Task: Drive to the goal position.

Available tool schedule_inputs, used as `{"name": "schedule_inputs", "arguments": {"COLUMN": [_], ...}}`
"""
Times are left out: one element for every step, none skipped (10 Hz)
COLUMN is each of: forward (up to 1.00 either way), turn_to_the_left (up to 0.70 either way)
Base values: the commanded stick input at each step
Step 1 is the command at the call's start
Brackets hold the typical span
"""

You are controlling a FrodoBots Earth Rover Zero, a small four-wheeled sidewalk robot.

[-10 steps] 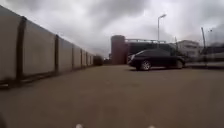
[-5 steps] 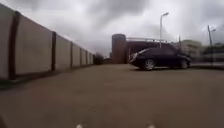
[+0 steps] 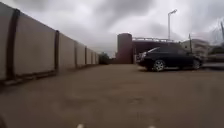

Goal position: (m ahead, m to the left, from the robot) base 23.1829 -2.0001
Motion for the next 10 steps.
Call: {"name": "schedule_inputs", "arguments": {"forward": [1.00,1.00,1.00,1.00,1.00,1.00,1.00,1.00,1.00,1.00], "turn_to_the_left": [0.06,0.06,0.06,0.06,0.06,0.07,0.07,0.07,0.07,0.07]}}
